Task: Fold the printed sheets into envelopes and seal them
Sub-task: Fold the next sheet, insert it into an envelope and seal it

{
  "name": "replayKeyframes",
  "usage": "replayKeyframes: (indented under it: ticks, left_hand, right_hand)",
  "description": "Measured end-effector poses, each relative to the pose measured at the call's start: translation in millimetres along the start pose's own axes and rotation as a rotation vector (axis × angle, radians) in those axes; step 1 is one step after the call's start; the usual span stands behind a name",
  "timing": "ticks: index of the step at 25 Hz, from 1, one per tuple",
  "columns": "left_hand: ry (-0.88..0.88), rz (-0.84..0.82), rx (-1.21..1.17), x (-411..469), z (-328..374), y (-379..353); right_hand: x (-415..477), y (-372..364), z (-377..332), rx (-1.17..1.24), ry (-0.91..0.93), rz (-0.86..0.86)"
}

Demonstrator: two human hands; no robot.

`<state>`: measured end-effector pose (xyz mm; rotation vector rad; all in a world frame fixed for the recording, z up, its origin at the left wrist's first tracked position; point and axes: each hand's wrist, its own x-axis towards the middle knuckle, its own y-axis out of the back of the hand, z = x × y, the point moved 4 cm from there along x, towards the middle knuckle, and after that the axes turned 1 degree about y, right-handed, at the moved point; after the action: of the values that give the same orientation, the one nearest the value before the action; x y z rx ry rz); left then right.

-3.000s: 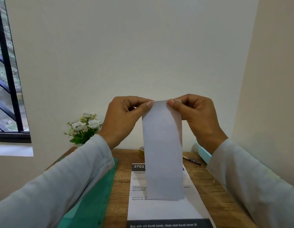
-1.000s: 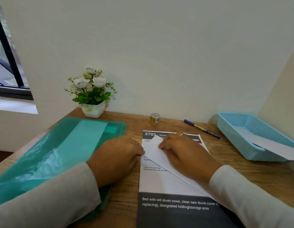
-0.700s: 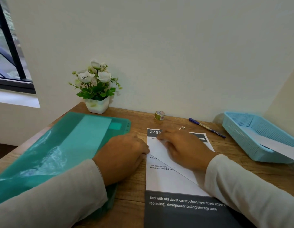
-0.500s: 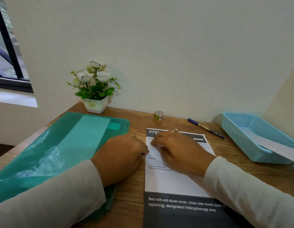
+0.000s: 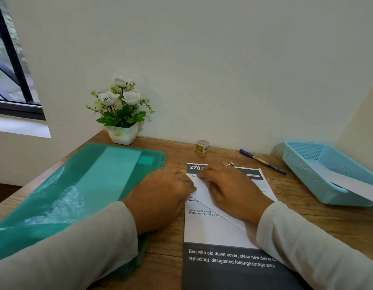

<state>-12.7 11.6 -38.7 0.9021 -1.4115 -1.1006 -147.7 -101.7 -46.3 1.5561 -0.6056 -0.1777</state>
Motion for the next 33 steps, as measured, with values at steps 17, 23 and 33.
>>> replayKeyframes:
  ticks: [17, 23, 33]
  left_hand:
    - [0.082, -0.091, 0.009, -4.9, -9.7, -1.5]
    - [0.086, -0.087, 0.026, -4.0, -8.7, -0.6]
    - [0.065, -0.049, 0.028, 3.3, -2.8, -4.1]
  right_hand:
    - [3.9, 7.6, 5.9, -0.063, 0.029, -0.043]
    - [-0.5, 1.8, -4.4, 0.009, 0.071, -0.086]
    - [1.1, -0.6, 16.7, 0.084, -0.014, -0.019]
